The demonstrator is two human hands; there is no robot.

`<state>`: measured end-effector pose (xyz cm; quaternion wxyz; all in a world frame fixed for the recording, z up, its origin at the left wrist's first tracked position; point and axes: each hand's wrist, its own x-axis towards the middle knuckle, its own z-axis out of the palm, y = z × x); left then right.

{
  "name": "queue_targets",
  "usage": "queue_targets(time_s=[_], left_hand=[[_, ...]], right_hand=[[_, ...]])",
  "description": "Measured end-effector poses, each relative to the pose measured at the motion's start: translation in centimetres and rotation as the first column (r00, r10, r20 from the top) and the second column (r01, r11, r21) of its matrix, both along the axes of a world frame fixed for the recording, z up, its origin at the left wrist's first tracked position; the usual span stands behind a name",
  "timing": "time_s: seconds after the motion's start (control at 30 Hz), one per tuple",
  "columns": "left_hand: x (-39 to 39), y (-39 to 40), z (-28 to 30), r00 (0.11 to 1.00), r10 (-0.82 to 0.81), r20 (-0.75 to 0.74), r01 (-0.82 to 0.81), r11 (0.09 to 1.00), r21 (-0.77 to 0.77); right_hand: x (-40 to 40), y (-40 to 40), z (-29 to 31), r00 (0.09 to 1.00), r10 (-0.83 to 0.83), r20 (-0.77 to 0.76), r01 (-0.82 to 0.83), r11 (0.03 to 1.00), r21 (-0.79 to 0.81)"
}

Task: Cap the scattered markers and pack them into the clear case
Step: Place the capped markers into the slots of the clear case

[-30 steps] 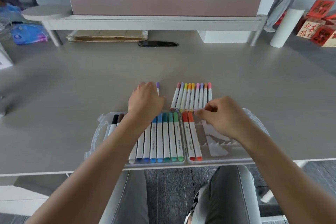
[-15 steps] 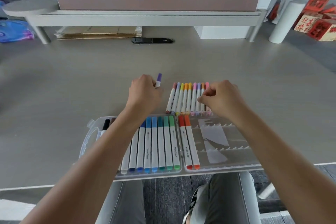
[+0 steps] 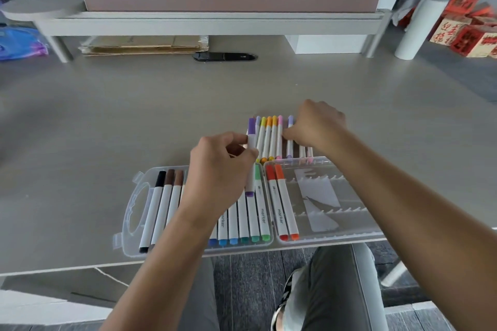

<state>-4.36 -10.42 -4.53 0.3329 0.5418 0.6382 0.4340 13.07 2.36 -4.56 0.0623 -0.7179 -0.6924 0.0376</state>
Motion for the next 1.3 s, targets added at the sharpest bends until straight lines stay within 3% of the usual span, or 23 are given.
queue_targets(time_s=[0.2, 0.4, 0.57, 0.87, 1.1, 1.3], left_hand=[[0.8, -1.2, -0.3, 1.0, -0.002, -0.017, 0.001, 0.998, -0.067], [3.3, -2.5, 0.0, 0.996, -0.064, -0.058, 0.059, 0.994, -0.087], [6.1, -2.9, -1.1, 0.961, -0.053, -0.272, 0.031, 0.996, -0.084], [8.6, -3.5, -1.7, 0.809, -0.056, -0.586, 0.024, 0.998, -0.062], [7.9, -5.5, -2.7, 0.761, 0.003, -0.648, 0.047, 0.997, 0.059], [7.2, -5.2, -3.5, 0.718, -0.017, -0.696, 0.064, 0.997, 0.042]], right_hand=[[-1.1, -0.2, -0.2, 1.0, -0.012, 0.015, 0.012, 1.0, 0.027], [1.4, -2.3, 1.2, 0.93, -0.095, -0.354, 0.12, 0.992, 0.048], [4.8, -5.2, 1.7, 0.817, -0.07, -0.573, 0.102, 0.995, 0.024], [8.3, -9.6, 0.5, 0.758, 0.014, -0.652, 0.012, 0.999, 0.035], [8.0, -11.7, 0.1, 0.744, 0.047, -0.667, -0.127, 0.989, -0.072], [7.1, -12.1, -0.4, 0.777, 0.055, -0.627, -0.166, 0.979, -0.12]])
